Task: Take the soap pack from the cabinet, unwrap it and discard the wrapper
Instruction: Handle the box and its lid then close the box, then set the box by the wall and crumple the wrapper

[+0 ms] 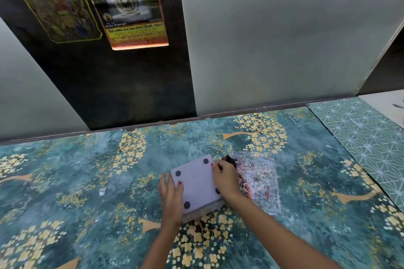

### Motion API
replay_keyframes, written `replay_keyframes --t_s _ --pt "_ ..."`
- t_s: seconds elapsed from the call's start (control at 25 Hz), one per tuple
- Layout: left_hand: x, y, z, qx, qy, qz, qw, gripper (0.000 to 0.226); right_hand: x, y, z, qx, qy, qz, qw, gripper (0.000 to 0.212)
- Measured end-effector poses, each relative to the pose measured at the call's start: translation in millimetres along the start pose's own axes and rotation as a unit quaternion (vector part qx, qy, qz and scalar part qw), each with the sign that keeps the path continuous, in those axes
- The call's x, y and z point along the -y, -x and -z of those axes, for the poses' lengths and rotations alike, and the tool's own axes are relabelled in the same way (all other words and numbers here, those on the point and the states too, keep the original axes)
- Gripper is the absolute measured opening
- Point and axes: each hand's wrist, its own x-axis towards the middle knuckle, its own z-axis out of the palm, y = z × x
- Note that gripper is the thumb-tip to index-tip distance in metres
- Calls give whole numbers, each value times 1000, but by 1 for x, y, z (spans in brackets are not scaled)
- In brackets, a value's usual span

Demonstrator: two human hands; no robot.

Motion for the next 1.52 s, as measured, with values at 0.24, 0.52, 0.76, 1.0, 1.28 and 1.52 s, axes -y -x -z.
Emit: replay_keyframes --t_s 0.24,0.52,0.76,1.0,1.28,1.52 --pt "12 -2 -2 38 -42 5 998 61 -13 -3 -9 47 95 26 994 26" --pt "34 -10 -2 30 -56 3 998 61 -1 -12 0 117 230 66 964 58" --pt "34 -12 0 29 -56 -3 998 61 15 -22 2 146 322 45 934 50" --pt "27 -7 -4 8 42 115 992 54 -1 -4 1 152 207 14 966 73" --pt "-34 9 -7 -64 300 14 952 33 16 11 15 25 -229 -31 973 42" --pt "-70 -21 -8 -5 431 -206 878 58 40 -6 43 83 -461 -239 851 56"
